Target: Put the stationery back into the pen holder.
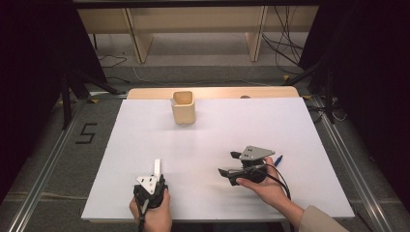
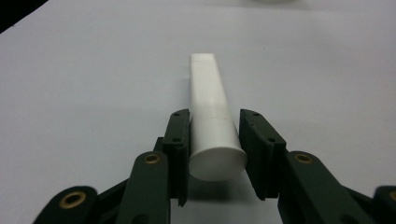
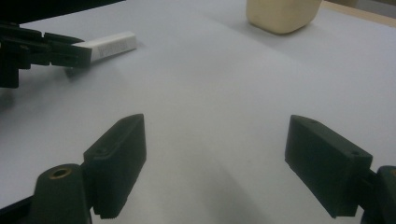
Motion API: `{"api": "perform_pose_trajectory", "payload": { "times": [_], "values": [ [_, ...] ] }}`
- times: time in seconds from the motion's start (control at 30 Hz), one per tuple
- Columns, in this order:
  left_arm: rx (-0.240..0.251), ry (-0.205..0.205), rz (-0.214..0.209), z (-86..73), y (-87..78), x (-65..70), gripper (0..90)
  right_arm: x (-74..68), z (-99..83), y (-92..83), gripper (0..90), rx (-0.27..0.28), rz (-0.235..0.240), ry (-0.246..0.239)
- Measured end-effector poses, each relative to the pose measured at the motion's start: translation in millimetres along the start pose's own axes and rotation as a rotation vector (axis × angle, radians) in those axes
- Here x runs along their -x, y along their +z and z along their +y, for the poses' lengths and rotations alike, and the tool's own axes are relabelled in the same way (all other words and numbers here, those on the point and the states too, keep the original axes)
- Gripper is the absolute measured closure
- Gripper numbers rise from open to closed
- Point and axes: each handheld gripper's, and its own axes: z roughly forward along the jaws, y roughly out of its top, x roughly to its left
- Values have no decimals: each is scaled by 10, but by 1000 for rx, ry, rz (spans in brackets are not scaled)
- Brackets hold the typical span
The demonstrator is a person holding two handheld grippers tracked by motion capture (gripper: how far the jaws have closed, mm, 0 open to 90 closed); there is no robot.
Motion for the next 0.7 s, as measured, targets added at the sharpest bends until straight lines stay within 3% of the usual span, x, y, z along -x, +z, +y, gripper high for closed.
{"api": "perform_pose_trajectory", "payload": {
  "times": [0.33, 0.57, 0.7],
  "values": [
    [33, 43, -108, 307, 40, 86, 650, 6, 0, 4, 216, 1, 0, 0],
    [11, 78, -180, 550, 78, 165, 650, 11, 5, -1, 216, 2, -3, 6],
    [-11, 156, -247, 691, 87, 179, 650, 14, 3, 3, 216, 5, 0, 6]
  ]
}}
